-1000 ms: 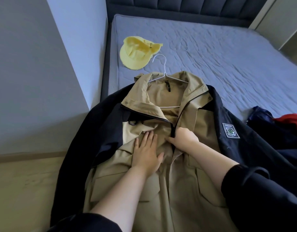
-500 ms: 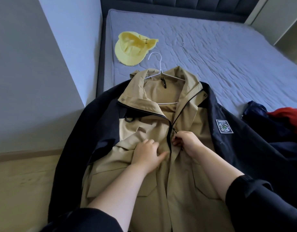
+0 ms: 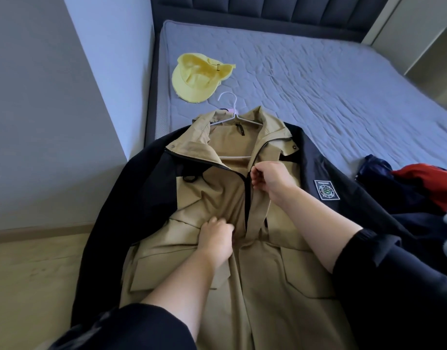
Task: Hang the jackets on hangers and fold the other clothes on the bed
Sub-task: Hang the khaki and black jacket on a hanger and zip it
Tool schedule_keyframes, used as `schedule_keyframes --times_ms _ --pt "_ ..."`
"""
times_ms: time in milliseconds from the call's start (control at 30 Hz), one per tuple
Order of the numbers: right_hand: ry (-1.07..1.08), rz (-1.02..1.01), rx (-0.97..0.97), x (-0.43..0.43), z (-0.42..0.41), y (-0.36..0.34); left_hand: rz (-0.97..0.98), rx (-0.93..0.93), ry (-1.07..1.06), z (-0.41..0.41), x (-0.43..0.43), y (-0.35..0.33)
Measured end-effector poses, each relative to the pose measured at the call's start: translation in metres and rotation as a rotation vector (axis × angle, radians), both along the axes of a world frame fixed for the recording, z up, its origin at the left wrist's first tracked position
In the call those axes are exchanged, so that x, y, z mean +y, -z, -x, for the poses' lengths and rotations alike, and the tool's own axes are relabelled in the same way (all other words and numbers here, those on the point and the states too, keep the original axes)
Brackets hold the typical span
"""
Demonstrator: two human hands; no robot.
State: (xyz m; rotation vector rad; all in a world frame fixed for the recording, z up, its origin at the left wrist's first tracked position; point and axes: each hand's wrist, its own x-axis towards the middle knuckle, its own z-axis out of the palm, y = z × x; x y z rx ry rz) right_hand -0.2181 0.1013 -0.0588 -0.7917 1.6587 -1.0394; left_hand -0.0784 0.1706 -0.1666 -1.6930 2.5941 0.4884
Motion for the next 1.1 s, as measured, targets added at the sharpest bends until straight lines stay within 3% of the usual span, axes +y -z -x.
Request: schedule_keyframes --times_ms 467,600,667,733,867,1000,1100 --pt "0.171 0.048 -0.015 -0.044 -0.005 -0.041 -0.033 0.004 0.005 -0.001 -0.003 0.003" --pt "0.072 0.073 0.063 -0.044 -0.001 -0.043 -0.086 -0.026 0.035 -0.003 -0.005 0.0" --pt "-0.079 0.08 0.225 -0.039 0.002 -0.044 -0.16 0.058 0.0 -0.005 -0.011 -0.012" --pt "-0.186 0.118 0.35 -0.032 0.009 -0.046 -0.23 0.308 -0.156 -0.004 -0.024 -0.031" --pt "-0.307 0.218 0.394 -0.019 0.021 -0.056 -0.067 0.692 -0.458 0.014 -0.053 -0.067" --pt "-0.438 0.265 0.469 -0.012 0.026 -0.067 0.069 0.652 -0.508 0.039 -0.071 -0.091" --pt "-0.407 0.285 0.584 -0.015 0.035 -0.068 0.13 0.538 -0.394 0.047 -0.077 -0.092"
